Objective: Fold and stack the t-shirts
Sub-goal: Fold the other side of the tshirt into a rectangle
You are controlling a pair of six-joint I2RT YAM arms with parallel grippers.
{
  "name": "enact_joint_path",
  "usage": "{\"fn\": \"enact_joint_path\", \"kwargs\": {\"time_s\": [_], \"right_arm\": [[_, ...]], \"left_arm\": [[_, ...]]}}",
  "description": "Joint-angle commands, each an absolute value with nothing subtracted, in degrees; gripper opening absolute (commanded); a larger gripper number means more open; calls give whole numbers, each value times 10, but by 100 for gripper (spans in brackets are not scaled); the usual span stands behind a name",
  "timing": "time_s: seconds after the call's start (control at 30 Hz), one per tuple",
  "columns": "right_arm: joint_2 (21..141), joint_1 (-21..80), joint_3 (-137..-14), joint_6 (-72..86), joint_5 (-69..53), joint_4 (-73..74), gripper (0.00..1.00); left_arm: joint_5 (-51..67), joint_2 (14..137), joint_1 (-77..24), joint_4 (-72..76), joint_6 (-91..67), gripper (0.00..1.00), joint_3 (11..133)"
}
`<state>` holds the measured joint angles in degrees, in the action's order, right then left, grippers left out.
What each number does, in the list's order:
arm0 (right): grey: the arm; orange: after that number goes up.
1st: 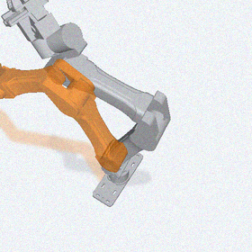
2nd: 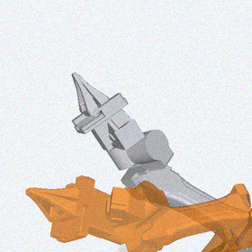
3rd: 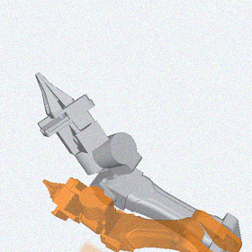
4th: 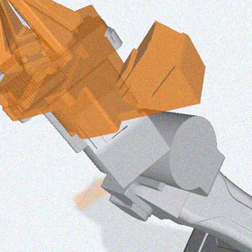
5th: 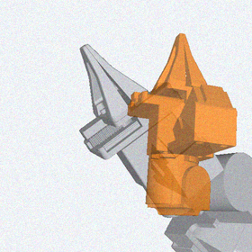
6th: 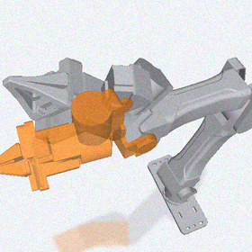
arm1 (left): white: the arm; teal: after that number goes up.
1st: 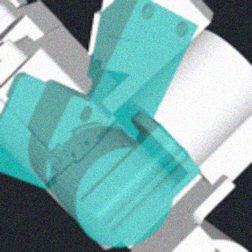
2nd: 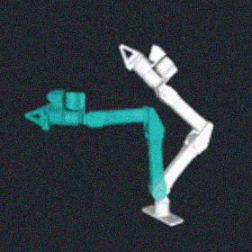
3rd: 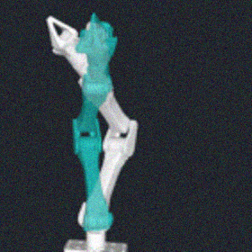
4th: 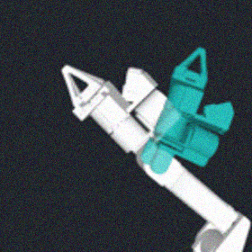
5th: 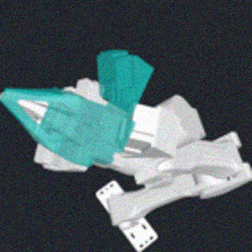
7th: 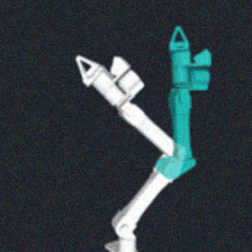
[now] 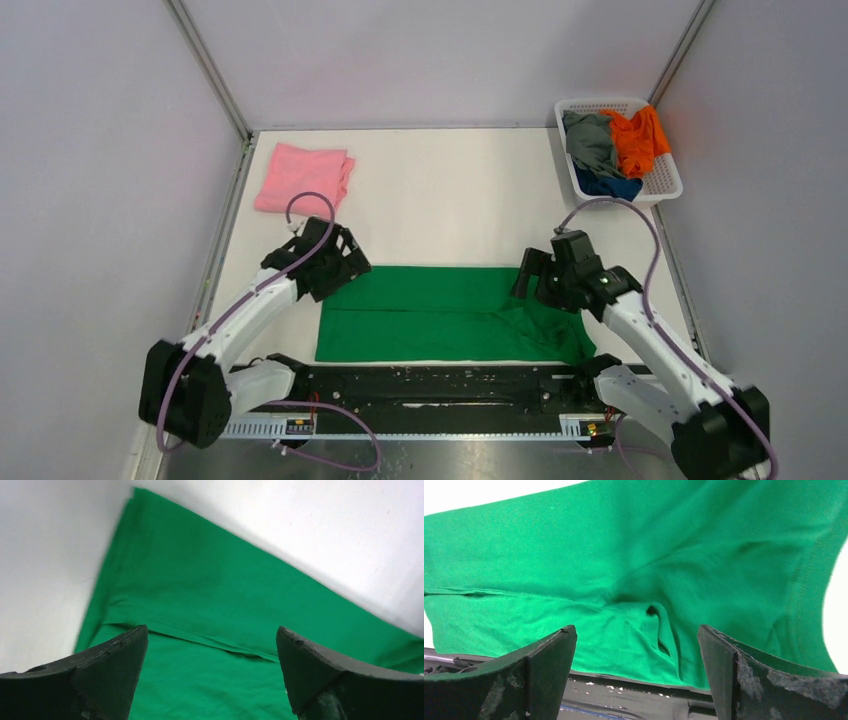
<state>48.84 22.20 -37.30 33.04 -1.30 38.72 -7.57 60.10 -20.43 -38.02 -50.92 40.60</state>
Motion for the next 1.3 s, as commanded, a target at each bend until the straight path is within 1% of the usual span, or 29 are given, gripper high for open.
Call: {"fn": "enact_joint_path", "kwargs": {"time_s": [0.0,0.07,0.13,0.23,0.4,0.53,0.7,0.77,0.93,1.1,1.17,1.27], "right_arm": [[597,225,-386,326,-63,312,99],[631,227,-372,329,-77,310,100],[640,237,-350,334,-100,302,99],[611,274,-321,354,-106,306,99],[524,326,-294,378,-93,350,100],[472,342,-268,382,-126,399,99],[450,362,-219,382,-186,398,100],[448,371,-210,381,-190,399,99],[413,373,-220,385,-155,404,99],[366,373,-235,436,-101,382,99],[373,373,-227,457,-72,367,100],[437,365,-229,467,-35,351,100]], "left_arm": [[14,687,-222,-299,-483,99,438],[13,709,-223,-299,-479,99,438],[5,714,-222,-295,-478,99,430],[2,715,-223,-290,-476,99,420],[-21,718,-223,-290,-471,99,415],[-31,719,-222,-292,-467,99,414],[-39,718,-220,-295,-463,99,416],[-39,718,-220,-294,-463,99,418],[-40,717,-220,-300,-461,99,418],[-24,712,-220,-298,-457,99,410],[-9,718,-220,-292,-456,99,401],[20,731,-220,-271,-460,99,374]]}}
